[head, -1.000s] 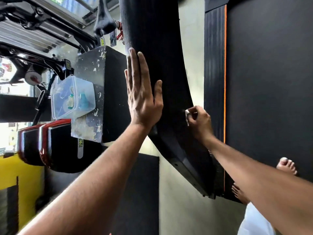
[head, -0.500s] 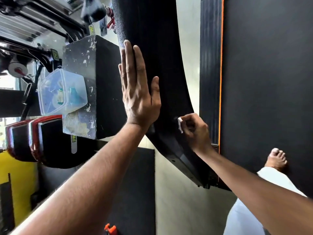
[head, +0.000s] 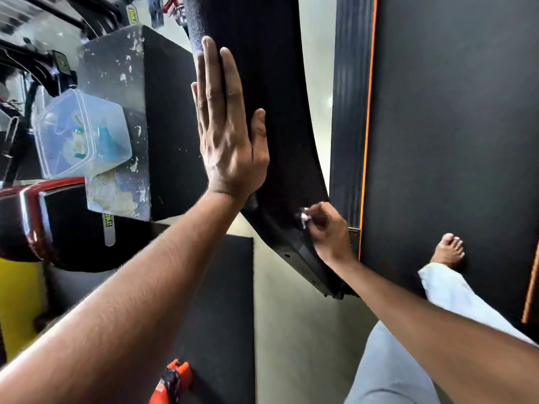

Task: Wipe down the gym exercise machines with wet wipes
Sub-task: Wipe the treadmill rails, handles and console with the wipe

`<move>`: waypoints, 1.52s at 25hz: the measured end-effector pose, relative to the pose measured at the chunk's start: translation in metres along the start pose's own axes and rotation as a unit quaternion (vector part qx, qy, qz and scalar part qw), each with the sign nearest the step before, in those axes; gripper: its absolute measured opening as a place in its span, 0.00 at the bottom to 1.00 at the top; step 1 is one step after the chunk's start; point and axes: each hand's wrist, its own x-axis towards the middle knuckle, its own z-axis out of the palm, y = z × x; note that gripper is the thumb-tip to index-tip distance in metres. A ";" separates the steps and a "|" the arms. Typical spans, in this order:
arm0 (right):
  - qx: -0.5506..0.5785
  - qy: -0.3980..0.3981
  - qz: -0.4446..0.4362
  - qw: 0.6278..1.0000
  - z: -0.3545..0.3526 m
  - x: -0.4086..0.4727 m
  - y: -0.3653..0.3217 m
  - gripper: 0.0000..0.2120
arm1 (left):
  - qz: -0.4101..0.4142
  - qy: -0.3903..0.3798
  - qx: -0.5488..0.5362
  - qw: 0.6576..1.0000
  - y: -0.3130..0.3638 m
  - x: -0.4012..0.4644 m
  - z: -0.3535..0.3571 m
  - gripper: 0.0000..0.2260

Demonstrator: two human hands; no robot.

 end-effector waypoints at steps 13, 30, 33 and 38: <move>-0.091 0.013 0.110 0.990 -0.015 0.118 0.022 0.04 | 0.006 0.004 -0.001 1.000 0.001 -0.001 0.000 0.28; -0.012 0.095 0.131 0.987 0.015 0.012 -0.026 0.01 | 0.004 0.000 -0.005 1.000 -0.004 0.000 0.001 0.28; -0.063 0.100 0.251 0.961 0.015 0.047 0.006 0.07 | 0.001 -0.002 0.000 1.000 -0.004 -0.001 0.001 0.28; -0.084 0.139 0.286 0.944 -0.003 0.152 -0.049 0.12 | 0.004 0.001 -0.003 1.000 -0.007 0.000 0.004 0.28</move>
